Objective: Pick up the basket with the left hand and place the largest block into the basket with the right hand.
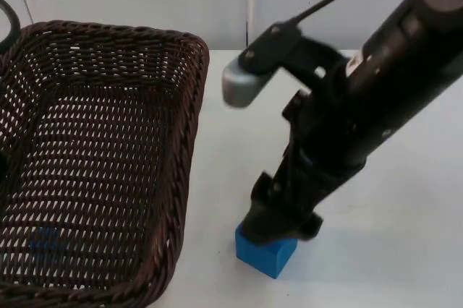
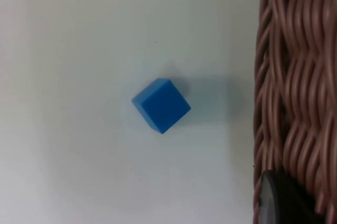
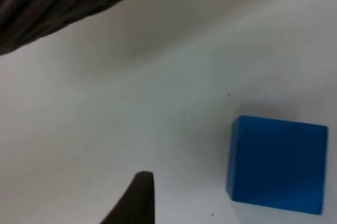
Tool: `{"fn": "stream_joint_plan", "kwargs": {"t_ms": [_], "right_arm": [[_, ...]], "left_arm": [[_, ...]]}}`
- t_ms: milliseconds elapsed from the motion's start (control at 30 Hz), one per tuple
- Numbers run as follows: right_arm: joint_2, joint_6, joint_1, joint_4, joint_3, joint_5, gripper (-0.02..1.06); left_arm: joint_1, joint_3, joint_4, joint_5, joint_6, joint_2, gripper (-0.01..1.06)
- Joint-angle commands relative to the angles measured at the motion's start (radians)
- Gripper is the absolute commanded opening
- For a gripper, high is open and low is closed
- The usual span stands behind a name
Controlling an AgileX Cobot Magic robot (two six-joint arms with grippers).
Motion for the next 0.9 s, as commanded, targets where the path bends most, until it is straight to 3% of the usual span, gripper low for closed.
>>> {"fn": "stream_joint_plan", "kwargs": {"t_ms": [0,233,367,433,700,867], "right_arm": [[0.011,0.005,0.009,-0.003,-0.005,-0.017,1.05],[0.027,0.078,0.009,-0.044,0.0,-0.047,1.05],[0.046,0.208,0.009,-0.14,0.004,-0.07,1.05],[0.05,0.208,0.009,-0.14,0.012,-0.08,1.05],[0.051,0.164,0.009,-0.133,0.117,-0.264,1.05],[0.051,0.149,0.009,-0.13,0.128,-0.274,1.05]], "left_arm": [[0.002,0.002,-0.015,0.002,-0.004,0.001,0.0],[0.002,0.002,-0.011,0.002,-0.004,0.001,0.0],[0.002,0.002,-0.008,0.002,-0.004,0.001,0.0],[0.002,0.002,-0.007,0.002,-0.004,0.001,0.0],[0.002,0.002,-0.002,0.004,-0.004,0.001,0.0],[0.002,0.002,-0.002,0.004,-0.004,0.001,0.0]]}}
